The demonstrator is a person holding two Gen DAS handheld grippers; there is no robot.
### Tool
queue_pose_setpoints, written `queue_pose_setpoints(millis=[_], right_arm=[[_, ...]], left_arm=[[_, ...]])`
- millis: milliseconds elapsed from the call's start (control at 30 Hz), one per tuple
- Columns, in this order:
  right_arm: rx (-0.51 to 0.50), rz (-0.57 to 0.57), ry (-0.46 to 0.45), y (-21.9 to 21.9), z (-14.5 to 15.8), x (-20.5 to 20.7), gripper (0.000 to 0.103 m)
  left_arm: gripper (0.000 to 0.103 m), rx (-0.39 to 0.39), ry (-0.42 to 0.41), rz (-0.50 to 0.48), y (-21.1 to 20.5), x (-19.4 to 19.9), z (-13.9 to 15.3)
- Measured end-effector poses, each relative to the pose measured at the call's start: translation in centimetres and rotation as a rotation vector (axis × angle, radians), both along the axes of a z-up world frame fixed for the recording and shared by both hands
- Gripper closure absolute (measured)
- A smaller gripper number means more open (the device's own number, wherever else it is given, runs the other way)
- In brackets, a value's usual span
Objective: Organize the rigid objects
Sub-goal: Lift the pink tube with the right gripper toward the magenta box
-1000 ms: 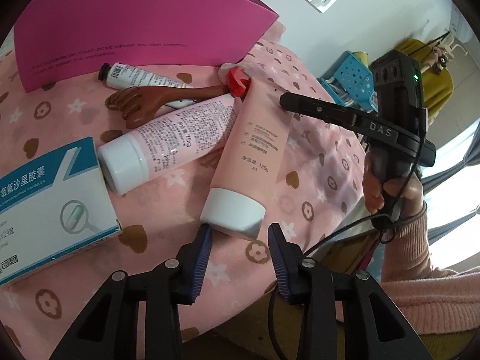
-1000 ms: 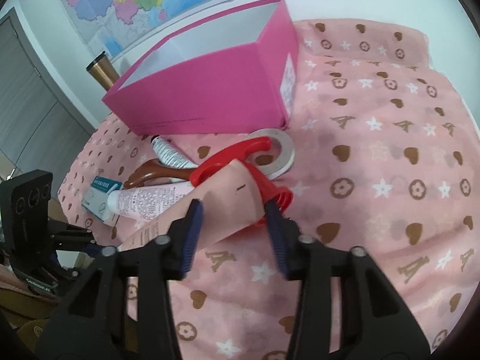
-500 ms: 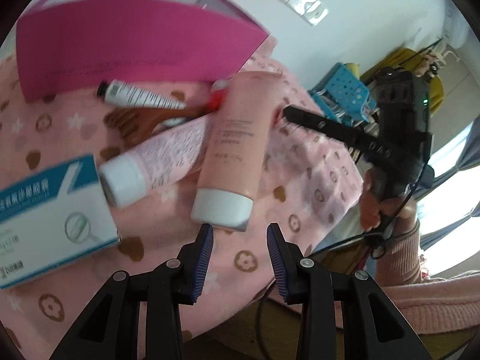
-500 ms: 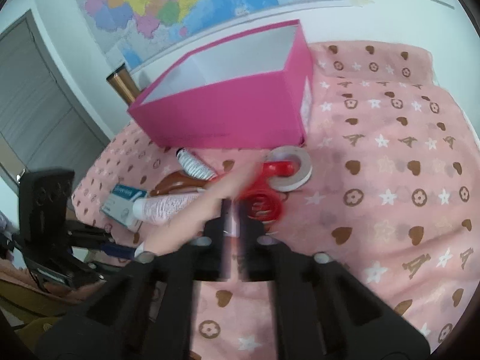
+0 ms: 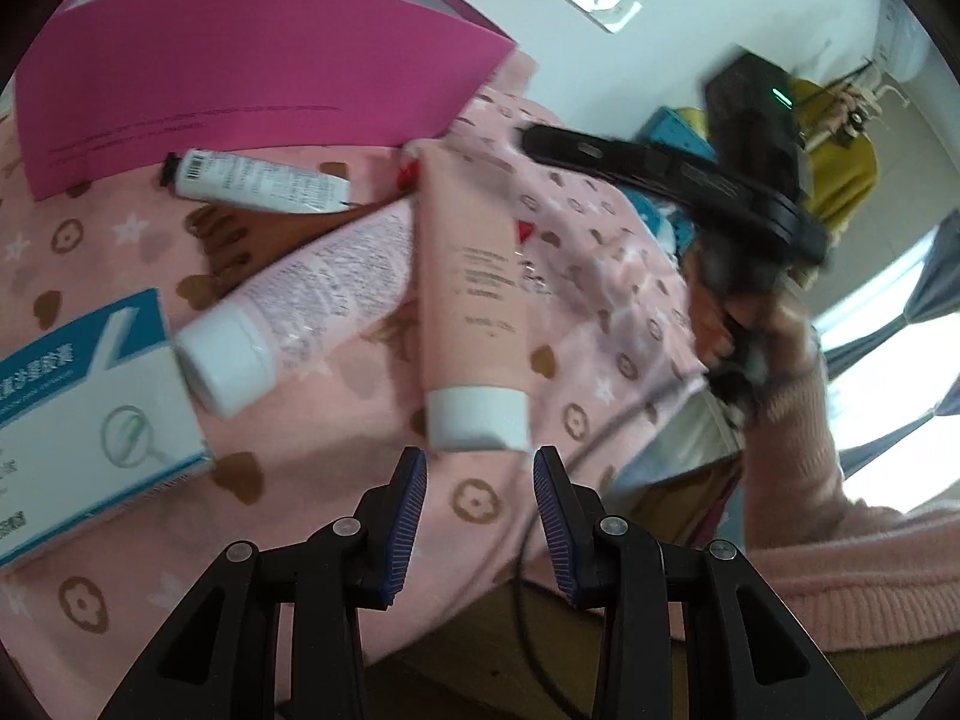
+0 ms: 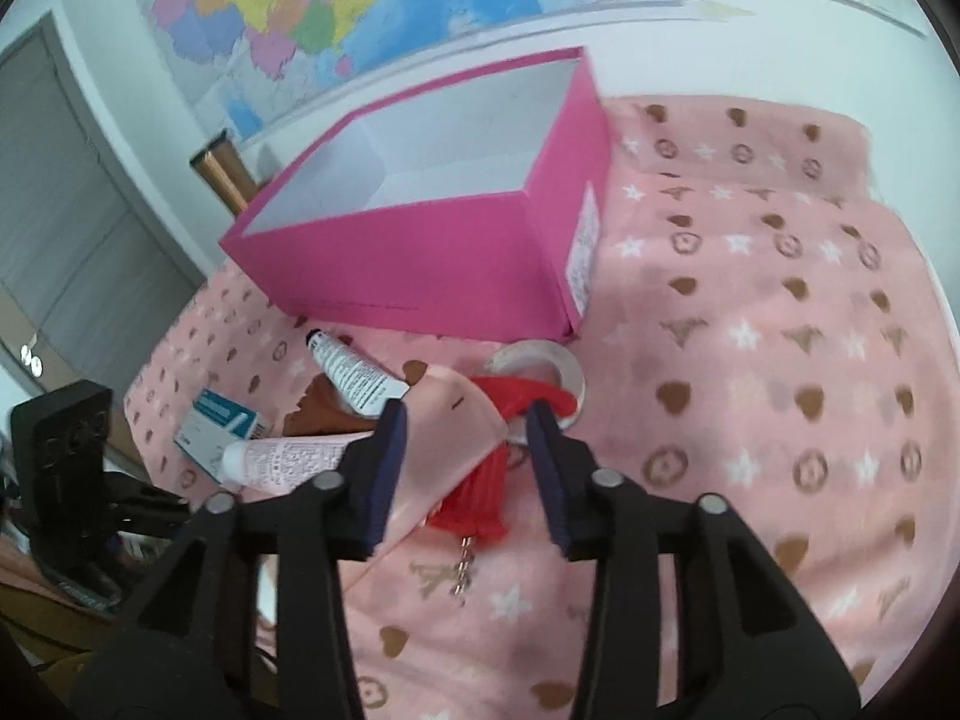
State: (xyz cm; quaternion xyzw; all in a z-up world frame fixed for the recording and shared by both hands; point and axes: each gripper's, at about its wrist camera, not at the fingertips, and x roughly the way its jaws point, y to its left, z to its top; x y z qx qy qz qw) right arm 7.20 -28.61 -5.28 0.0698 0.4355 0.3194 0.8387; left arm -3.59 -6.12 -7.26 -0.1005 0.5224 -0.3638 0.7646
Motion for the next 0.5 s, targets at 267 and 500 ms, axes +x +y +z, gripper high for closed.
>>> queue_pose_setpoints(millis=[267,500], right_arm=[[-0.033,0.119,0.058,2.3,-1.6,2.5,0.058],[-0.06,0.12,0.044,1.4,-1.5,1.4,0.072]], left_arm=[[0.066,-0.033,0.053,-0.029,-0.9,0.0,-0.6],[0.066,-0.039,0.096,0.013,-0.5,1.2,-1.1]])
